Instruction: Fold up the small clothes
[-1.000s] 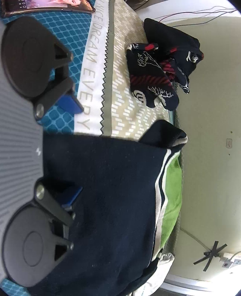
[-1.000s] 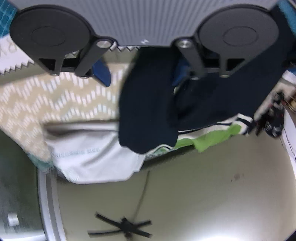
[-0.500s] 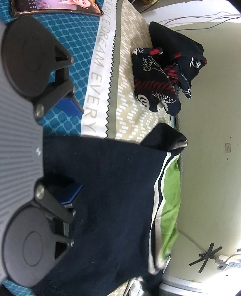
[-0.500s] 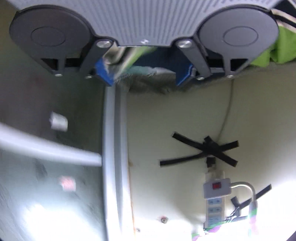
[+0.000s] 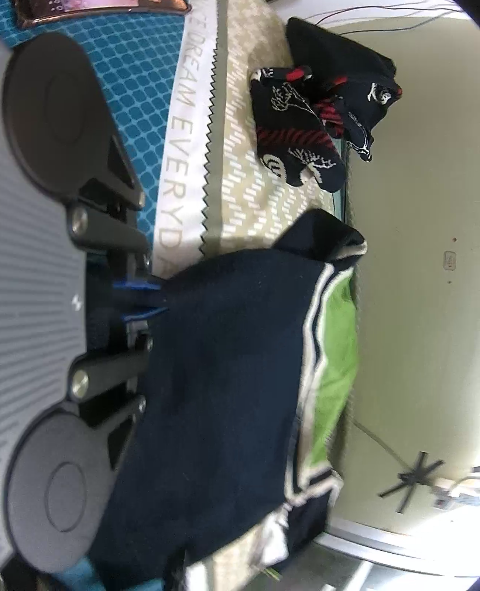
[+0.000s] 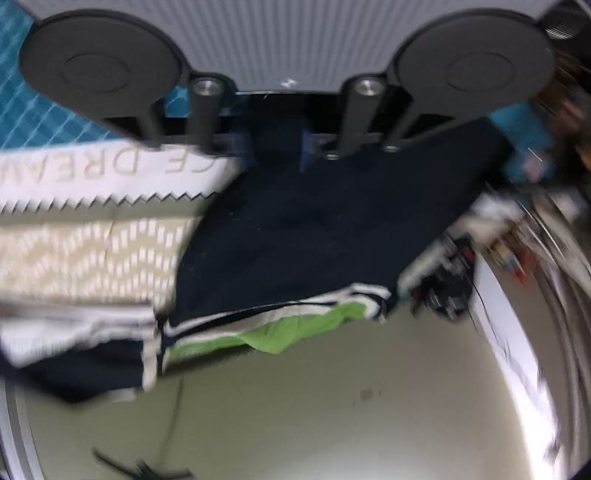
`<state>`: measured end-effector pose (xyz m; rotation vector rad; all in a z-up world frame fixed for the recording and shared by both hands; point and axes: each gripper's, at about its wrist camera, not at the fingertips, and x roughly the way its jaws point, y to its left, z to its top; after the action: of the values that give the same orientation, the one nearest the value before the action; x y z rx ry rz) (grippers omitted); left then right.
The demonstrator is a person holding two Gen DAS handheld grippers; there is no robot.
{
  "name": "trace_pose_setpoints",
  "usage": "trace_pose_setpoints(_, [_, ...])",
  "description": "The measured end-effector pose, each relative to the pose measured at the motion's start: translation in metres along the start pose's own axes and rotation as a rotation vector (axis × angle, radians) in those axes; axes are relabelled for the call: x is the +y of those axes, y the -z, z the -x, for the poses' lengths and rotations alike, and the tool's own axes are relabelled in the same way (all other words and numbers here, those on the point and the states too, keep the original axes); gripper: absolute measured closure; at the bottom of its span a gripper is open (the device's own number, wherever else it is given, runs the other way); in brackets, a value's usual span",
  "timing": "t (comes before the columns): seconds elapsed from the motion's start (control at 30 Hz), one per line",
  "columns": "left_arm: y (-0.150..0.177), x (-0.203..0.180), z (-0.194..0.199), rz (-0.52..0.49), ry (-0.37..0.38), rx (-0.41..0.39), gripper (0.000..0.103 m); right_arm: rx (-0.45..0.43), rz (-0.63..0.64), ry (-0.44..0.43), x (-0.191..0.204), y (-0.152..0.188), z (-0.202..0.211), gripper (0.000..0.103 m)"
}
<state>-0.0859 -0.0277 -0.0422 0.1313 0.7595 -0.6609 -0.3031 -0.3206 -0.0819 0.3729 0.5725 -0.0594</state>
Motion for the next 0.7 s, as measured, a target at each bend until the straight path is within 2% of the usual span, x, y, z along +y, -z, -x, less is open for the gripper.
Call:
trace_pose_setpoints(0.1, [-0.008, 0.004, 0.031, 0.039, 0.093, -0.040, 0.094, -0.083, -0.100, -0.037, -0.026, -0.029, 0.032, 0.100])
trace_pose_setpoints(0.17, [-0.007, 0.002, 0.054, 0.046, 0.166, -0.060, 0.094, -0.153, -0.073, -0.020, -0.030, -0.047, 0.067, 0.100])
trace_pose_setpoints(0.23, [0.001, -0.006, 0.067, 0.009, 0.186, -0.070, 0.094, -0.181, -0.025, -0.004, -0.031, -0.056, 0.089, 0.100])
trace_pose_setpoints(0.33, [0.017, -0.016, 0.060, -0.046, 0.130, -0.034, 0.085, -0.066, 0.050, -0.038, -0.030, -0.050, 0.095, 0.094])
trace_pose_setpoints(0.37, [0.022, -0.014, 0.052, -0.044, 0.101, -0.019, 0.073, -0.003, 0.092, -0.016, -0.027, -0.045, 0.088, 0.086])
trace_pose_setpoints(0.4, [0.025, -0.012, 0.042, -0.023, 0.065, -0.001, 0.065, 0.035, 0.146, 0.043, -0.024, -0.042, 0.078, 0.056])
trace_pose_setpoints(0.43, [0.027, -0.008, 0.036, 0.003, 0.049, 0.012, 0.065, 0.045, 0.209, 0.110, -0.017, -0.039, 0.068, 0.044])
trace_pose_setpoints(0.47, [0.029, -0.003, 0.031, 0.033, 0.052, 0.019, 0.064, 0.026, 0.271, 0.180, -0.011, -0.037, 0.062, 0.048])
trace_pose_setpoints(0.5, [0.030, 0.001, 0.030, 0.057, 0.062, 0.017, 0.064, 0.017, 0.317, 0.208, -0.004, -0.040, 0.057, 0.051])
trace_pose_setpoints(0.53, [0.030, 0.006, 0.031, 0.080, 0.072, 0.005, 0.064, 0.012, 0.336, 0.187, 0.003, -0.048, 0.053, 0.051])
trace_pose_setpoints(0.63, [0.033, 0.020, 0.041, 0.116, 0.089, -0.052, 0.060, -0.027, 0.326, -0.005, 0.031, -0.079, 0.035, 0.053])
trace_pose_setpoints(0.7, [0.036, 0.028, 0.047, 0.138, 0.102, -0.081, 0.057, -0.030, 0.370, -0.138, 0.066, -0.099, 0.008, 0.072])
